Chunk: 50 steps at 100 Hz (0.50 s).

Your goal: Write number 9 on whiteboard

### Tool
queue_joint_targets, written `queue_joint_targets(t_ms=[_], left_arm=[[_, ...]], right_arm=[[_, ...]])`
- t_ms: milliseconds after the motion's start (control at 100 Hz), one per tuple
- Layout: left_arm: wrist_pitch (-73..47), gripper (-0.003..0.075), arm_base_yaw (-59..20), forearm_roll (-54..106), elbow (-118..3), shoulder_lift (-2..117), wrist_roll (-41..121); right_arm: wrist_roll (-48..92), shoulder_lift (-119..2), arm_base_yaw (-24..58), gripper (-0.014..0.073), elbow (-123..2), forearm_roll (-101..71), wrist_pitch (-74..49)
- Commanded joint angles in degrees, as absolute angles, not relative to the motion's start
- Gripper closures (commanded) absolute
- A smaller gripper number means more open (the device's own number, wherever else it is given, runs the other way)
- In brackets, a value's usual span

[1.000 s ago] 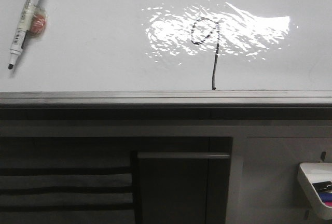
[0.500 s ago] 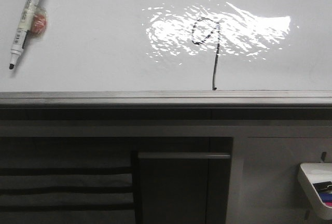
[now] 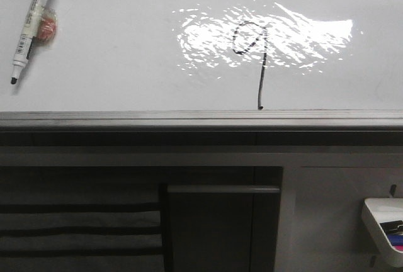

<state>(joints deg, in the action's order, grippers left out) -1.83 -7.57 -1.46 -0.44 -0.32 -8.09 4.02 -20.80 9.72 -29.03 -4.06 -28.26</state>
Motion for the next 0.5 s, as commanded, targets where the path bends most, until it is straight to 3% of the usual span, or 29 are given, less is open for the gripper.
queue_joint_targets(t_ms=[0,250,490], left_arm=[[2.6,0.0741,-7.4,-1.1,1.2,-1.9,-8.4],[2.6,0.0741,-7.4,-1.1,1.2,-1.9,-8.4],[2.6,0.0741,-7.4,-1.1,1.2,-1.8,-8.4]], right_arm=[[3.9,-16.9,6.2,0.0666,-23.0,-3.4,-12.5],[3.9,-1.5,1.5,0.0666,-2.3,-4.6,1.4],[3.9,1.7,1.4,0.0666,2.2,-4.6,3.8]])
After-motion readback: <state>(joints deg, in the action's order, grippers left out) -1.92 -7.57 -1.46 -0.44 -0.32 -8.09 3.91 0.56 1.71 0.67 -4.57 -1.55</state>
